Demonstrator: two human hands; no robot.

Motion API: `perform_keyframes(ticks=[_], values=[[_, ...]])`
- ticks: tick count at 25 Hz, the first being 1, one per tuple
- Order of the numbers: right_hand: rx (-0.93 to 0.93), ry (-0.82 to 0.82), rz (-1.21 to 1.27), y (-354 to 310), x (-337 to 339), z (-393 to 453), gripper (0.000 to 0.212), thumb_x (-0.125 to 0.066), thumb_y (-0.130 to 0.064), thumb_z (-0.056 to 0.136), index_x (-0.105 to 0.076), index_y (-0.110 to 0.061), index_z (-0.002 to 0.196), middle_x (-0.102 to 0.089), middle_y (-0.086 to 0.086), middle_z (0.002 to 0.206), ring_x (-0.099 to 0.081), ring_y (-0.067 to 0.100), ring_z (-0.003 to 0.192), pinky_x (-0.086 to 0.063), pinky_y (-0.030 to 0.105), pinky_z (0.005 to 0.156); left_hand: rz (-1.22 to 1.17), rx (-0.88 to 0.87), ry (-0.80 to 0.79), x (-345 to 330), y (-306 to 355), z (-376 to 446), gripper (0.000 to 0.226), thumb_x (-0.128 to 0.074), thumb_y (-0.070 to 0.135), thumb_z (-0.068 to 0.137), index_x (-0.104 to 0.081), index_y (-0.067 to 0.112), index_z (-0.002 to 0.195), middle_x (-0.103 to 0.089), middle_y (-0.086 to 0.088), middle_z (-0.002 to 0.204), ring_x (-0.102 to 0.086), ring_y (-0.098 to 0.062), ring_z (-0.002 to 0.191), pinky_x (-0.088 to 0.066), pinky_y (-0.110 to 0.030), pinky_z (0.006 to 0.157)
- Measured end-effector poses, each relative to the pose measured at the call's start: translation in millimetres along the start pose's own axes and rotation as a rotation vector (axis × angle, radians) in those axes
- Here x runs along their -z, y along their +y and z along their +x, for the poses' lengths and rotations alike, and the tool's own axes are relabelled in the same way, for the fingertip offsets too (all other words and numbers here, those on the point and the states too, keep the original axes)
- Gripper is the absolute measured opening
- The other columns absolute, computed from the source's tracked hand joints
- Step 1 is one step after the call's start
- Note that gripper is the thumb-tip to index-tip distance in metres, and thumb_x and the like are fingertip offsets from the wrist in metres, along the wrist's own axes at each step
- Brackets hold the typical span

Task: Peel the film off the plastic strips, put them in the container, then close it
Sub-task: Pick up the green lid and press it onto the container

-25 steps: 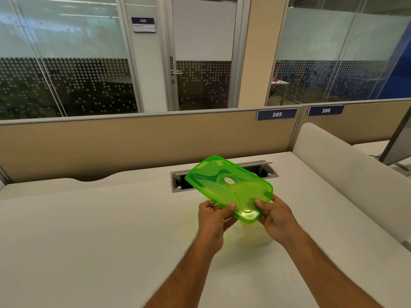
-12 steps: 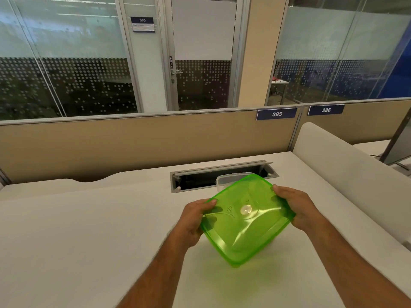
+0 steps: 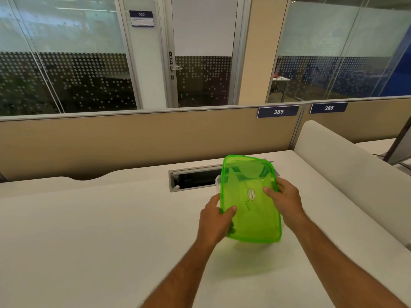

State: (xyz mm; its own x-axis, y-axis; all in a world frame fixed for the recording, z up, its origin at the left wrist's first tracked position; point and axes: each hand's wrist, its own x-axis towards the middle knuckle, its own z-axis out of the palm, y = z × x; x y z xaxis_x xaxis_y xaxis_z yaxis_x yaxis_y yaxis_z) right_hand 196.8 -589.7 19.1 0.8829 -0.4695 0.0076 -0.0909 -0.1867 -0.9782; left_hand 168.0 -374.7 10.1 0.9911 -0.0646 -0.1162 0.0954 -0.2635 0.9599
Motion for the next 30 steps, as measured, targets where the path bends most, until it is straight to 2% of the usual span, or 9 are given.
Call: perform_keyframes(ticks=[2, 5, 8, 11, 16, 21, 27, 30], values=[[0.040, -0.010, -0.117, -2.0, -0.6, 7.0, 0.037, -0.075, -0.015, 0.082, -0.066, -0.014, 0.118, -0.071, 0.010, 0.112, -0.066, 0.030, 0.103, -0.051, 0.052, 0.095, 0.241, -0.081, -0.021, -6.2, 1.7, -2.0, 0.043, -0.054, 0.046, 0.094, -0.048, 0.029, 0.133, -0.070, 0.000, 0.108, -0.072, -0.022, 0.075, -0.061, -0.045, 0.077], [0.057, -0.025, -0.277, -2.9, -0.8, 19.3, 0.028, -0.075, -0.024, 0.082, -0.070, -0.018, 0.109, -0.074, 0.006, 0.101, -0.068, 0.028, 0.098, -0.053, 0.044, 0.090, 0.487, -0.056, -0.015, -13.7, 1.9, 1.8, 0.054, -0.035, 0.055, 0.098, -0.035, 0.020, 0.139, -0.071, -0.011, 0.105, -0.072, -0.034, 0.074, -0.059, -0.047, 0.077], [0.057, -0.049, -0.350, 1.3, -3.5, 27.6, 0.023, -0.076, -0.025, 0.081, -0.073, -0.017, 0.103, -0.074, 0.007, 0.098, -0.067, 0.028, 0.095, -0.052, 0.039, 0.087, 0.579, 0.021, -0.010, -19.3, -0.6, 8.2, 0.069, -0.028, 0.057, 0.099, -0.016, 0.013, 0.152, -0.067, -0.016, 0.115, -0.071, -0.039, 0.088, -0.057, -0.048, 0.083], [0.065, -0.082, -0.436, 4.6, -7.9, 34.3, 0.029, -0.075, -0.027, 0.083, -0.072, -0.013, 0.108, -0.073, 0.011, 0.107, -0.065, 0.030, 0.099, -0.050, 0.038, 0.088, 0.617, 0.060, -0.023, -23.1, -2.6, 11.9, 0.073, -0.027, 0.056, 0.100, -0.010, 0.011, 0.155, -0.064, -0.018, 0.124, -0.069, -0.040, 0.096, -0.056, -0.049, 0.088], [0.036, -0.130, -0.495, 14.3, -12.0, 42.2, 0.049, -0.073, -0.032, 0.085, -0.063, -0.007, 0.125, -0.066, 0.015, 0.124, -0.059, 0.034, 0.114, -0.046, 0.041, 0.098, 0.645, 0.071, -0.013, -27.9, -8.8, 19.6, 0.073, -0.028, 0.056, 0.100, -0.017, 0.008, 0.153, -0.061, -0.016, 0.130, -0.063, -0.036, 0.109, -0.054, -0.049, 0.091], [-0.036, -0.113, -0.437, 21.6, -14.2, 47.9, 0.054, -0.077, -0.038, 0.080, -0.062, -0.014, 0.127, -0.068, 0.016, 0.118, -0.065, 0.032, 0.104, -0.051, 0.043, 0.093, 0.607, 0.081, 0.014, -29.7, -13.4, 27.5, 0.059, -0.035, 0.057, 0.098, -0.040, 0.013, 0.136, -0.064, -0.013, 0.123, -0.062, -0.034, 0.109, -0.052, -0.044, 0.092], [-0.254, -0.147, -0.236, 31.0, -12.7, 62.4, 0.063, -0.083, -0.035, 0.074, -0.061, -0.011, 0.128, -0.066, 0.017, 0.119, -0.065, 0.036, 0.103, -0.053, 0.054, 0.092, 0.470, 0.131, 0.035, -32.5, -18.2, 28.7, 0.054, -0.043, 0.058, 0.094, -0.039, 0.019, 0.131, -0.065, -0.010, 0.119, -0.062, -0.035, 0.107, -0.051, -0.045, 0.090], [-0.302, -0.162, -0.177, 34.0, -12.7, 68.2, 0.062, -0.083, -0.032, 0.074, -0.061, -0.011, 0.127, -0.068, 0.018, 0.115, -0.066, 0.037, 0.099, -0.053, 0.055, 0.091, 0.404, 0.165, 0.035, -31.1, -16.9, 37.1, 0.053, -0.050, 0.057, 0.091, -0.040, 0.020, 0.126, -0.064, -0.008, 0.120, -0.062, -0.033, 0.106, -0.052, -0.043, 0.089]])
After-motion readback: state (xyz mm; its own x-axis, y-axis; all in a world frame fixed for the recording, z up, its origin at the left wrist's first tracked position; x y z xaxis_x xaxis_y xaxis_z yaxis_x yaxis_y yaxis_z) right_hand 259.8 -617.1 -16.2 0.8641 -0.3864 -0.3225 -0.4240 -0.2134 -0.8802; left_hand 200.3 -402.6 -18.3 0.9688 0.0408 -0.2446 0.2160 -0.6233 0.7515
